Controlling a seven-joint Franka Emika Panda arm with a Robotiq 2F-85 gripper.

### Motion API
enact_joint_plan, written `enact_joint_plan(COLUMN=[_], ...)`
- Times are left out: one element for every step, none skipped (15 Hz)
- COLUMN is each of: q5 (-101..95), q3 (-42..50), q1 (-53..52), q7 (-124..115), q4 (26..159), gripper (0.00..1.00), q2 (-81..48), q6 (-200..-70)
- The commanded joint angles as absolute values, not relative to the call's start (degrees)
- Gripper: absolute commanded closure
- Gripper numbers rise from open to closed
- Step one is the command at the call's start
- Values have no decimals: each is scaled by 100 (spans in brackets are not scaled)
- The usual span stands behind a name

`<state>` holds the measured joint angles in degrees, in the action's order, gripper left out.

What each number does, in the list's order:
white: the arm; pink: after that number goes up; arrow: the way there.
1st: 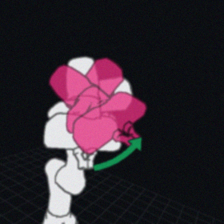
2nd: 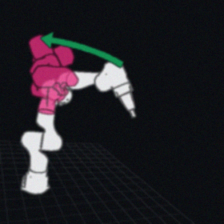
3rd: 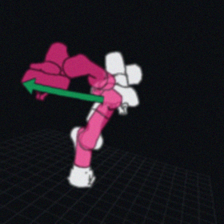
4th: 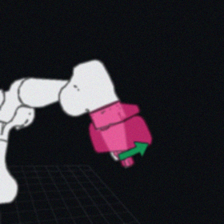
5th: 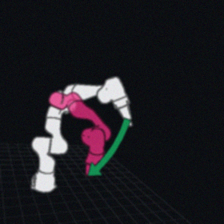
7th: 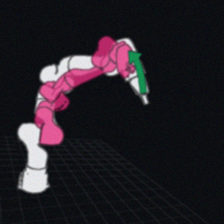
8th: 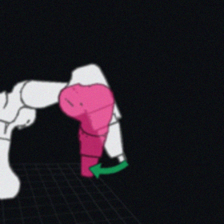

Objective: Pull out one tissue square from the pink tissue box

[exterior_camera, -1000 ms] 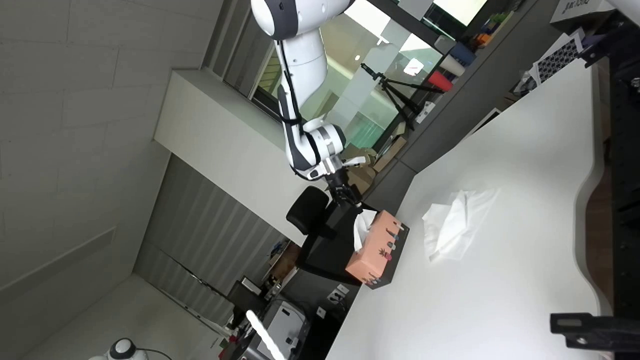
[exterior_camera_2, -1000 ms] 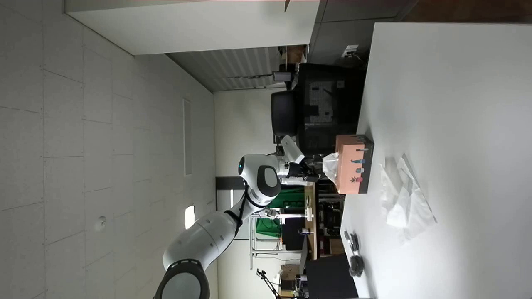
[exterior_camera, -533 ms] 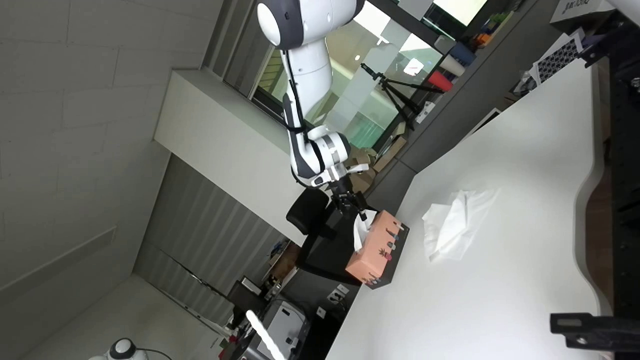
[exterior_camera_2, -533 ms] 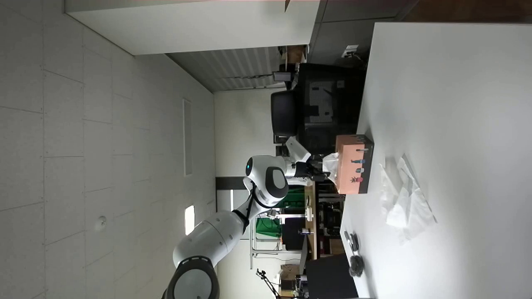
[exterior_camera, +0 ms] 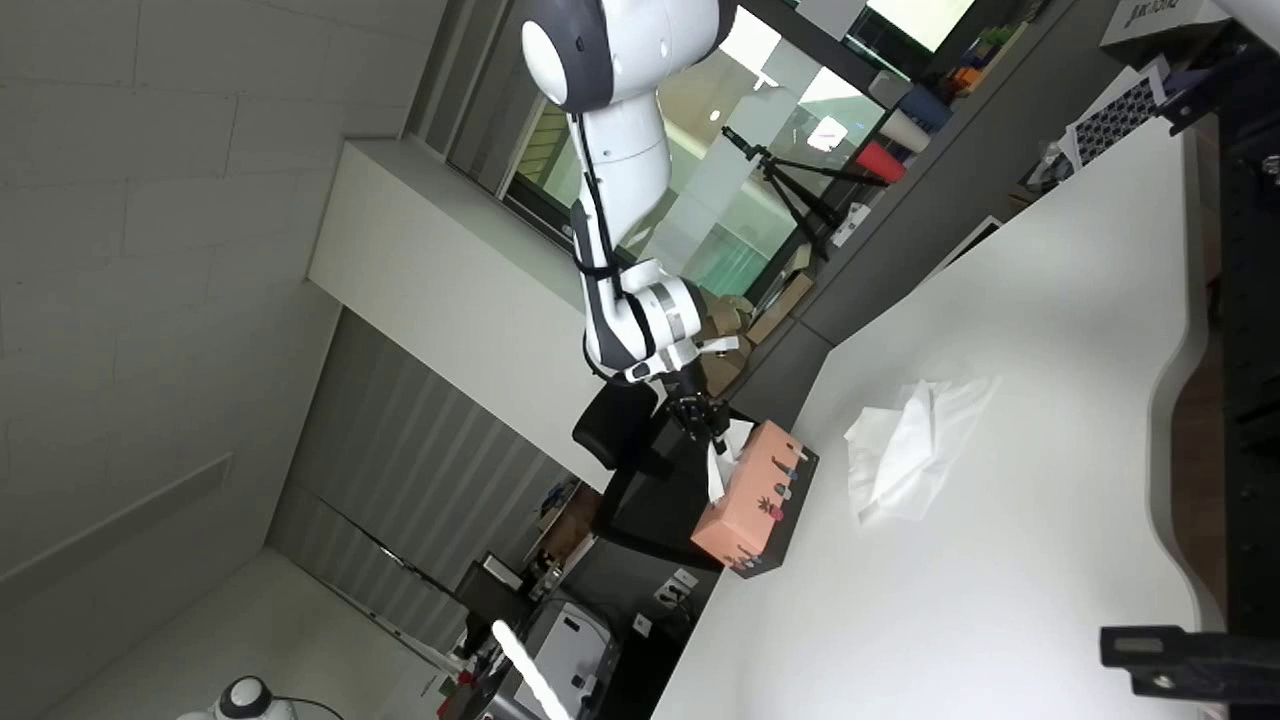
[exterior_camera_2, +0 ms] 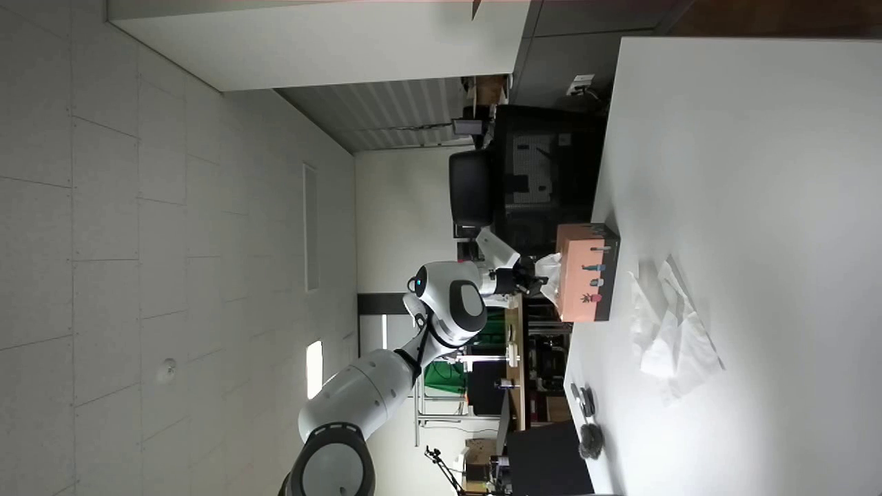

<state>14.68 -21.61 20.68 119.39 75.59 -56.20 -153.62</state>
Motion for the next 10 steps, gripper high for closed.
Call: enact_joint_plan(q5=[1496,1479,1437,1419,1390,1371,1356,1344,1340,1345], q3=[-2151,-2093,-1938,-1840,-1711,-1586,-1496,-1417,-1354,-1311], q1=[2022,1988,1892,1838,1765,1695,1649,1610,1584,1564], q7=[11941,11837,11614,11443,11247,11024,10840,10681,10552,10457], q4=[7374,7371,7352,7320,7284,7243,7199,7162,7154,7126], gripper=[89,97,99,100,100,100,100,100,100,100], q2=[-5686,-5660,-5613,-5579,-5544,-5491,-5431,-5360,-5257,-5180], q6=[-15463,-15420,-15318,-15189,-15081,-14922,-14737,-14559,-14388,-14252])
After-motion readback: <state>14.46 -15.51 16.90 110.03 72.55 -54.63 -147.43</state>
